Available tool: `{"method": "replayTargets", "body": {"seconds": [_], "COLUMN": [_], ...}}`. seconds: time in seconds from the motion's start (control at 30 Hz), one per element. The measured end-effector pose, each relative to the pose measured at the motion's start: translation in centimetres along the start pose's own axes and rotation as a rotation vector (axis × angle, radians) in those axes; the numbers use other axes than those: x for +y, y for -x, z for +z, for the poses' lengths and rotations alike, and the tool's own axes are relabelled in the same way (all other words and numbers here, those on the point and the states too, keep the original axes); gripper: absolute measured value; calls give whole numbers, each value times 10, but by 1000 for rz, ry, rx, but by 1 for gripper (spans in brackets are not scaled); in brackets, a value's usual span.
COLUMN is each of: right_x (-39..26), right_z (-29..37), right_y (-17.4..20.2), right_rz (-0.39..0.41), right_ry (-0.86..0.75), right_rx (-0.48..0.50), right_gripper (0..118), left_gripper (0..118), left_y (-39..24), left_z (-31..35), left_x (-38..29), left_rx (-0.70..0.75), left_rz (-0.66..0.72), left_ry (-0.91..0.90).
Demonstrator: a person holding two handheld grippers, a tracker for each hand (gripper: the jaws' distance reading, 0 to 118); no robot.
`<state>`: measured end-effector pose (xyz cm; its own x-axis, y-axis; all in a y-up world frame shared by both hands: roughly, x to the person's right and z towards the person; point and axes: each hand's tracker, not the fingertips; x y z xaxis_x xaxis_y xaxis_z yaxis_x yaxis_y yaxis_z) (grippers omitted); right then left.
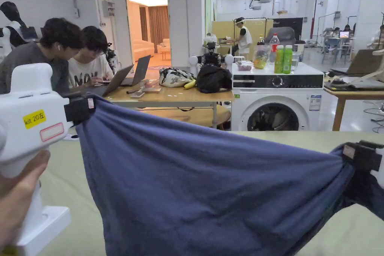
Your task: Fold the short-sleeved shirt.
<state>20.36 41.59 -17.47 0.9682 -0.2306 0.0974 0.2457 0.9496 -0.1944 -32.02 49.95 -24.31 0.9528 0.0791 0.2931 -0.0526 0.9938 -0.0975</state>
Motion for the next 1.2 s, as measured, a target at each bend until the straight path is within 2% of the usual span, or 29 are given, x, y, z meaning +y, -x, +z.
{"method": "replayTargets", "body": {"seconds": [0.13,0.23,0.27,0.5,0.6,0.77,0.87,1.03,1.13,1.17,1.2], "right_x": [56,93,104,155,169,185,172,98,47,30,16], "right_z": [-14,-33,-44,-109,-134,-162,-175,-203,-196,-187,-180], "right_y": [17,31,33,40,45,47,44,25,9,1,-3], "right_rz": [53,158,171,172,229,194,185,162,142,124,179], "right_ry": [-66,-100,-102,-101,-130,-135,-137,20,109,118,154], "right_rx": [5,-40,-52,-84,-148,-131,-128,-133,-111,-69,-66], "right_gripper": [4,4,3,3,3,3,3,3,3,3,3], "left_gripper": [0,0,0,0,0,0,0,0,0,0,0], "left_y": [-4,-8,-9,-4,-1,3,5,5,2,0,-1], "left_z": [-33,-61,-70,-144,-168,-195,-202,-208,-181,-163,-148], "left_x": [34,55,62,87,96,97,82,0,-58,-78,-94], "left_rx": [36,70,72,118,107,121,125,90,59,51,38], "left_rz": [-10,-39,-36,-70,-58,-60,-49,-49,-13,-9,-17], "left_ry": [-69,-91,-98,-90,-55,-49,-41,79,114,103,142]}}
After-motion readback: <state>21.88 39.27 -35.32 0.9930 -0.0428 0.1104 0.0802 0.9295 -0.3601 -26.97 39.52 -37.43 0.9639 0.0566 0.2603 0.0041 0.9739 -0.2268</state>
